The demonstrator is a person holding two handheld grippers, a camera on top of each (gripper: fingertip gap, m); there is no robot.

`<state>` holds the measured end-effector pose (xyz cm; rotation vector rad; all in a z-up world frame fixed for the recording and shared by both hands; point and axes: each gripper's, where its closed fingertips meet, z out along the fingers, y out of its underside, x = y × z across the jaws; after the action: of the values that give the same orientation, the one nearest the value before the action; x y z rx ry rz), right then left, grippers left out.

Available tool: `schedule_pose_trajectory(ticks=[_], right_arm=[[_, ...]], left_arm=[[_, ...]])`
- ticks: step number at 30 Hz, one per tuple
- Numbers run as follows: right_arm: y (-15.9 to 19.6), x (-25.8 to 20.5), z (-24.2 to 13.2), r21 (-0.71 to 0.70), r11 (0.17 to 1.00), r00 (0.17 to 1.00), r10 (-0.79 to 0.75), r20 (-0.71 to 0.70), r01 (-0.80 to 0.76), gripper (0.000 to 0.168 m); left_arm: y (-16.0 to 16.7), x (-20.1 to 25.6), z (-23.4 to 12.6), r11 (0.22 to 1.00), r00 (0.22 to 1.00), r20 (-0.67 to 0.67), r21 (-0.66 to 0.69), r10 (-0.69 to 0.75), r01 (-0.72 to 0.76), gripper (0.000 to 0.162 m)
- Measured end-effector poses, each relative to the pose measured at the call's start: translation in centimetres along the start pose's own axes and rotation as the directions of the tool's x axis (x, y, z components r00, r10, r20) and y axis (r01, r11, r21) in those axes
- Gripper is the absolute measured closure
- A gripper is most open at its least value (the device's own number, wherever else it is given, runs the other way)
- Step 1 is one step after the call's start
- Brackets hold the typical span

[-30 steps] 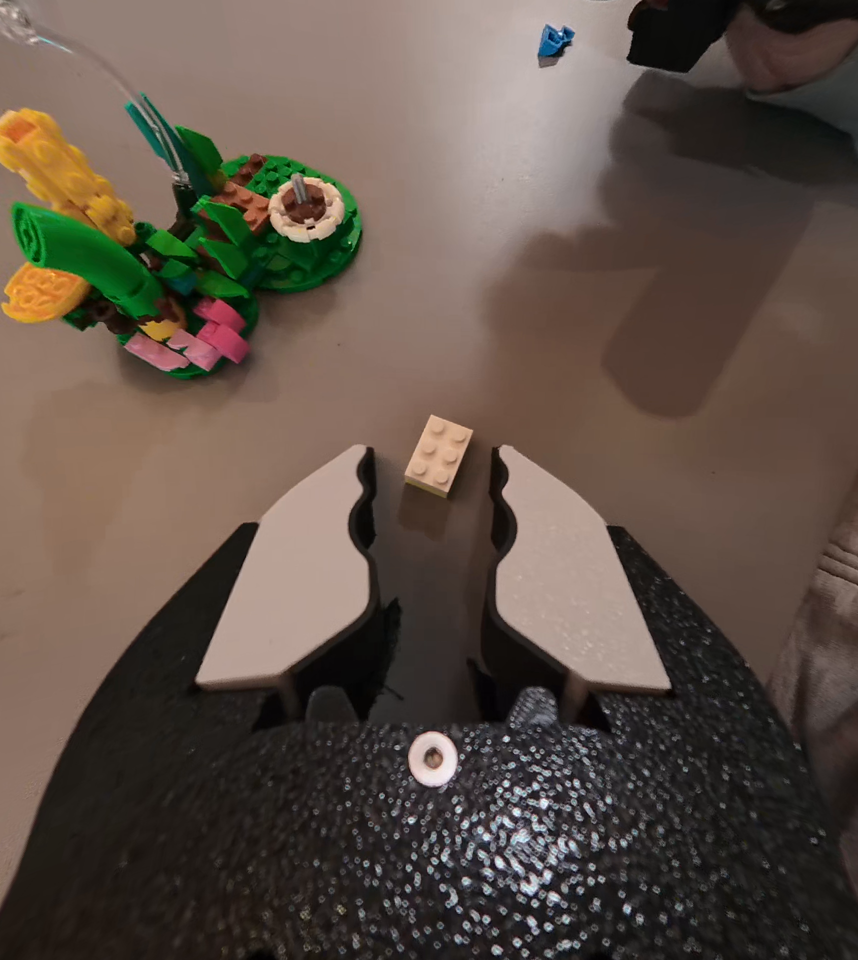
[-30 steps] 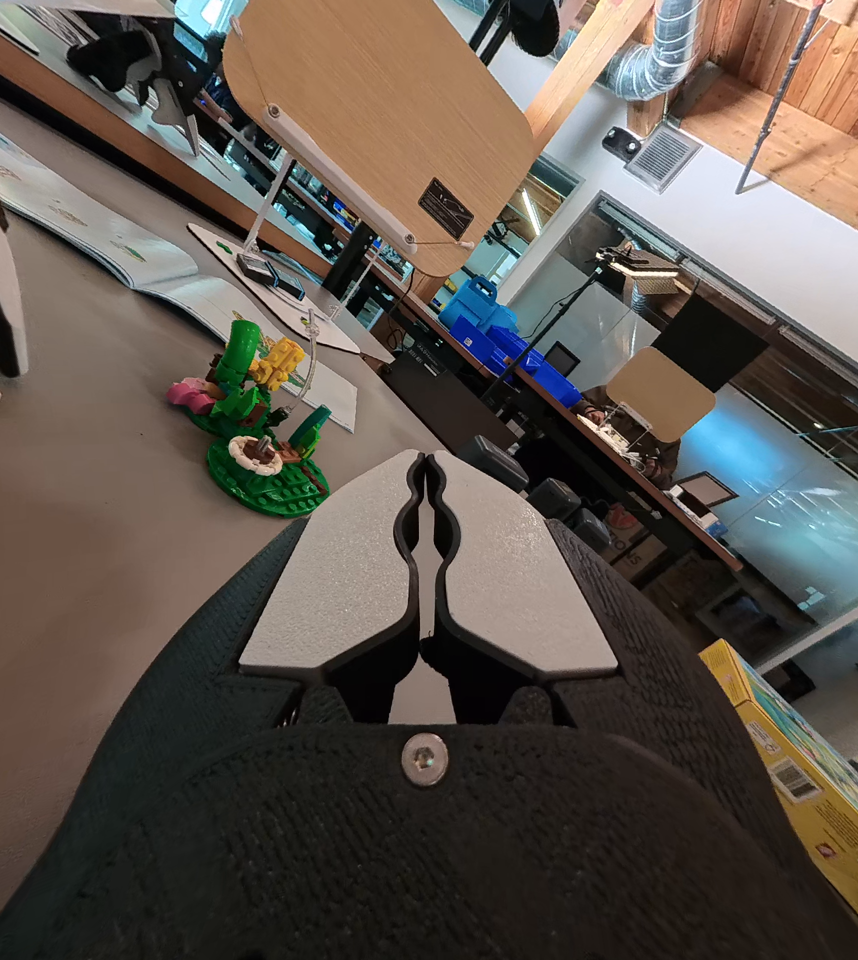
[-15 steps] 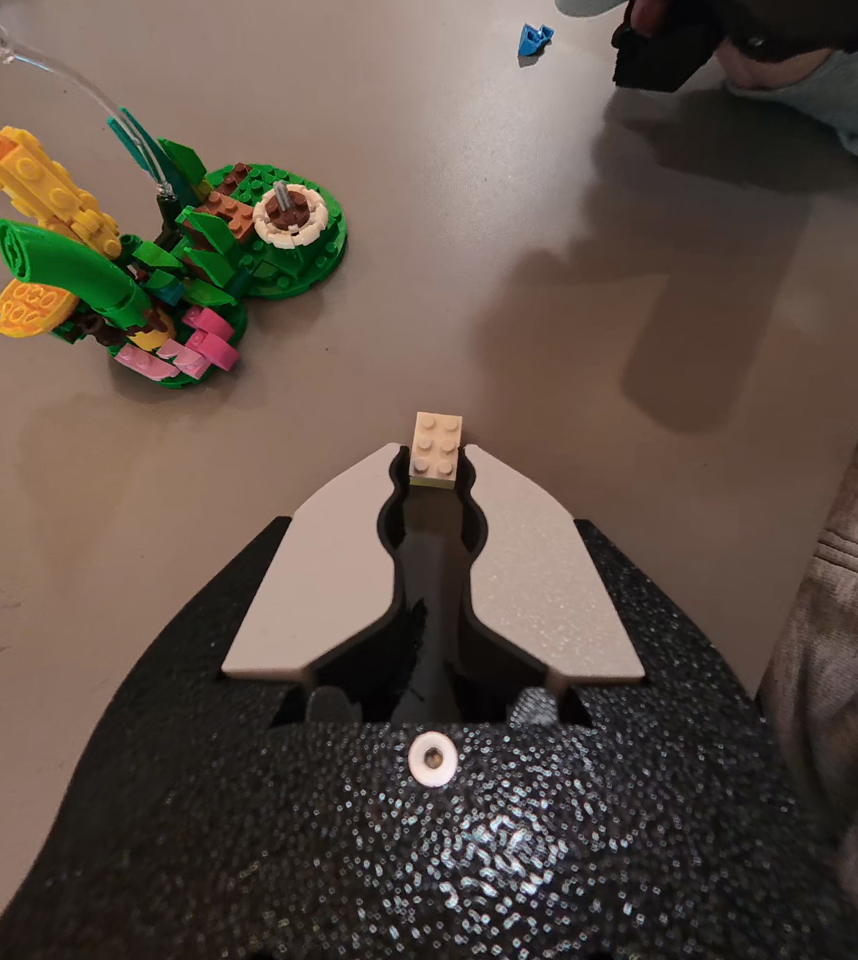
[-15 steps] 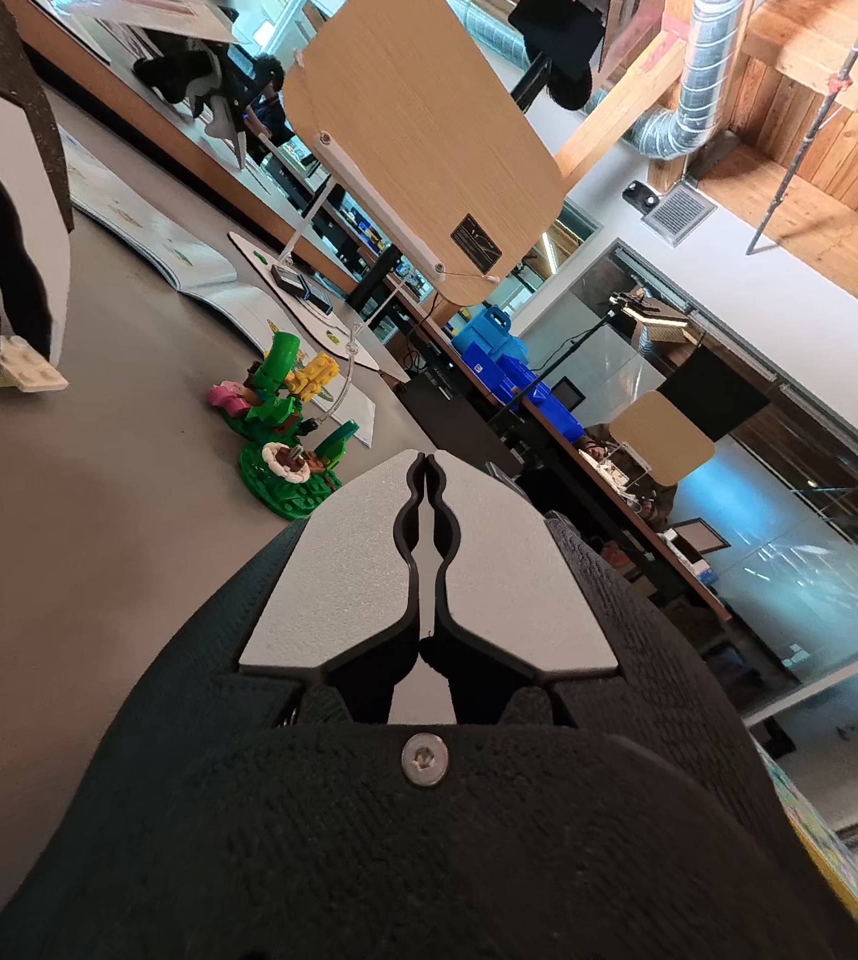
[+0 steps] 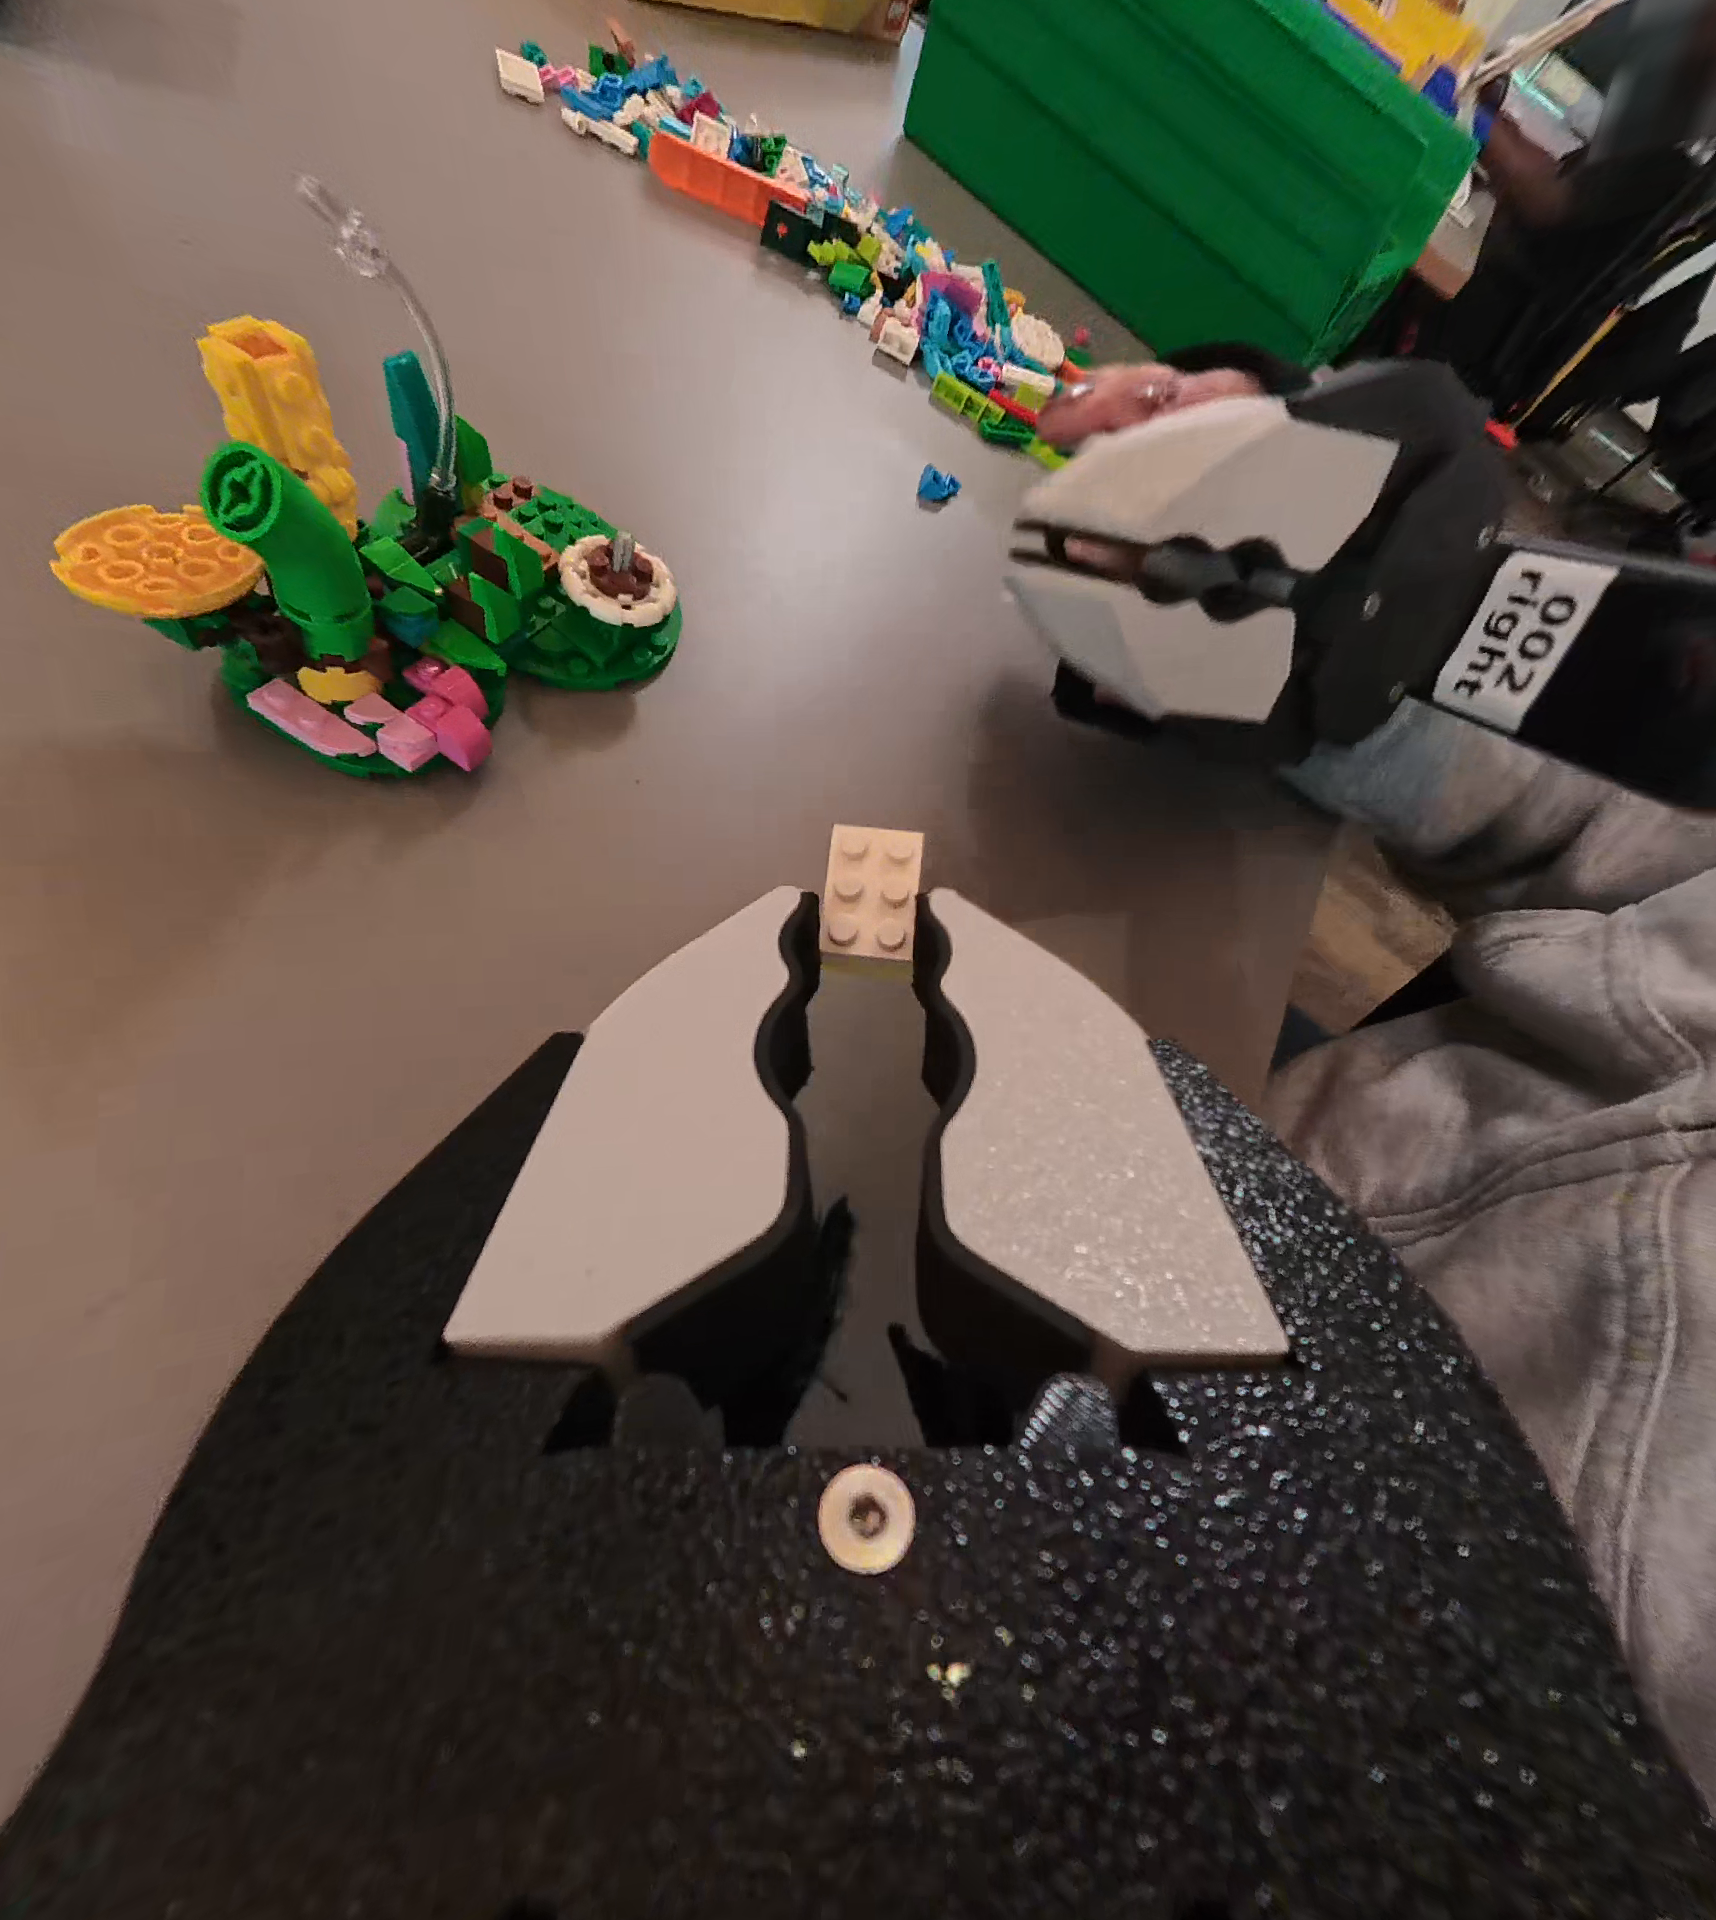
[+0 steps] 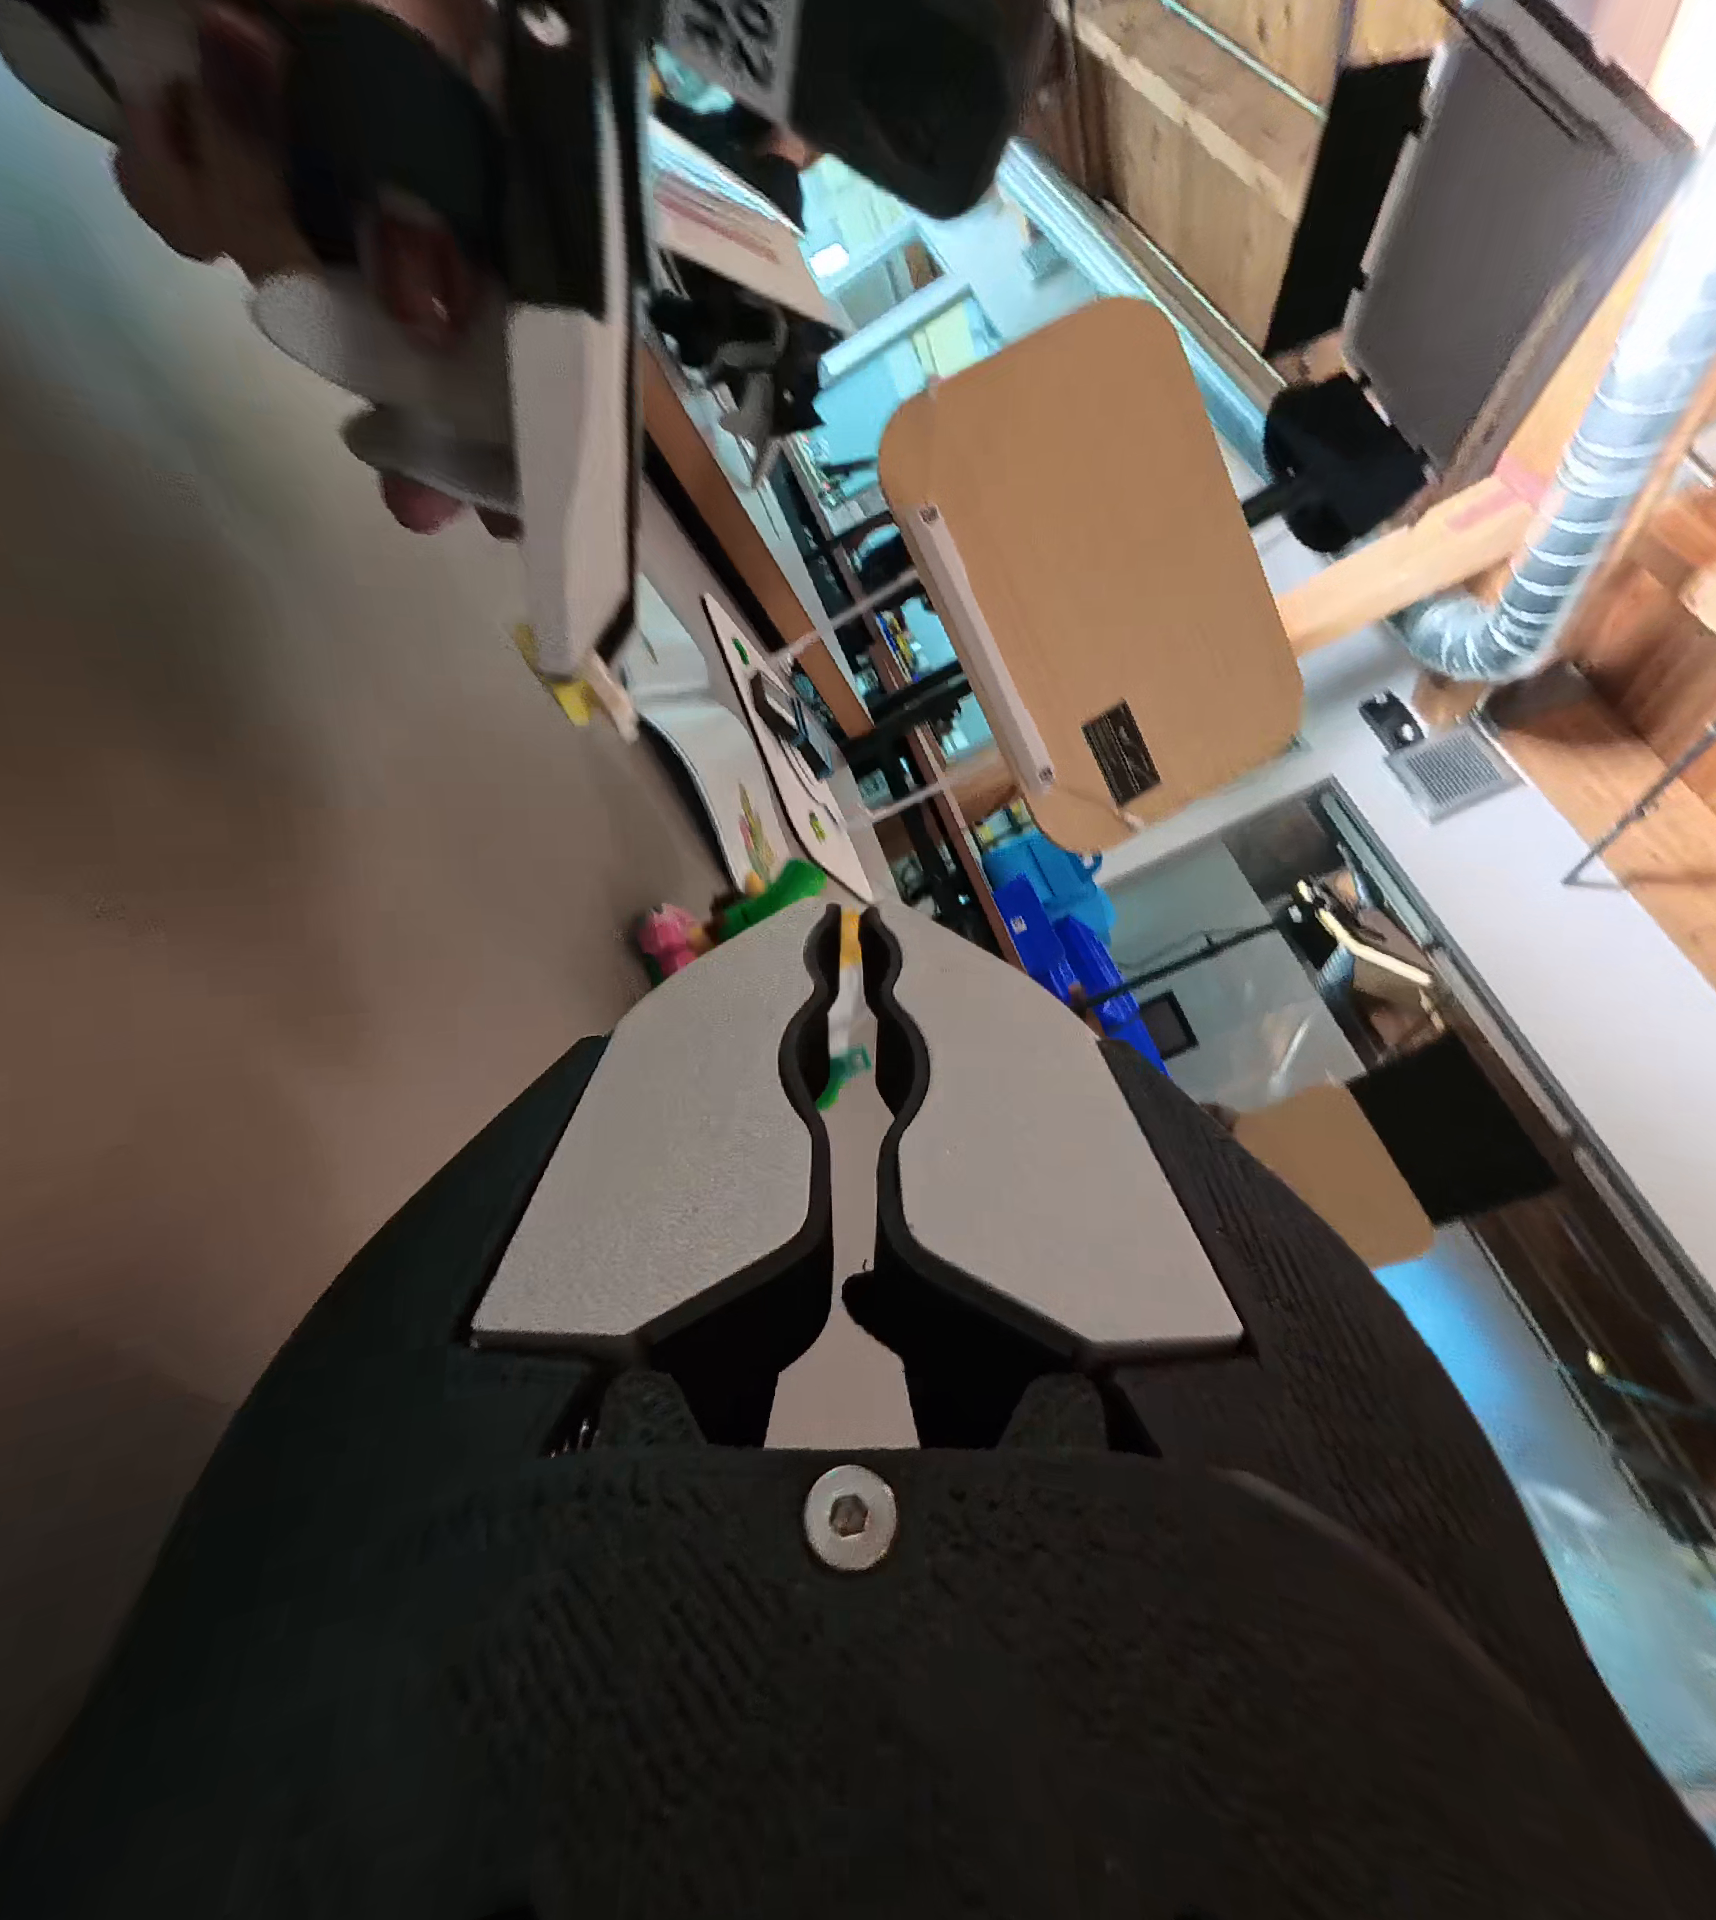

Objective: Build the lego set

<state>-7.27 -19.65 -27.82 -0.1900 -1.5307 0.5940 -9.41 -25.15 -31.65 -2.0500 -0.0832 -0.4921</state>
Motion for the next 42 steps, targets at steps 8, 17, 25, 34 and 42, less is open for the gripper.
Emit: schedule_pose_trajectory(ticks=[8,17,25,34,42], right_arm=[[-4.5,-4.5,4.2,0.134,0.989,0.963,-0.088,0.253,0.055,0.152],[-7.9,-4.9,9.1,0.171,0.985,0.951,-0.08,0.3,0.029,0.15],[-11.7,-8.2,15.8,0.161,0.984,0.902,0.003,0.431,-0.08,0.15],[-16.7,-11.8,18.0,0.201,0.958,0.859,0.078,0.506,-0.205,0.15],[-17.2,-13.2,17.3,0.242,0.967,0.868,-0.046,0.494,-0.086,0.154]], left_arm=[[0.2,-0.9,-1.9,1.0,1.0,-0.009,-0.016,-0.009,0.009,0.145],[0.4,-5.3,-9.7,1.0,0.99,0.139,0.016,-0.029,0.027,0.145],[3.5,-12.9,-23.1,0.994,0.753,0.651,0.029,-0.098,0.105,0.145],[7.9,-7.8,-19.9,0.983,0.963,0.259,-0.146,-0.073,0.114,0.145],[8.2,-6.4,-18.7,0.974,0.98,0.165,-0.178,-0.113,0.142,0.145]])
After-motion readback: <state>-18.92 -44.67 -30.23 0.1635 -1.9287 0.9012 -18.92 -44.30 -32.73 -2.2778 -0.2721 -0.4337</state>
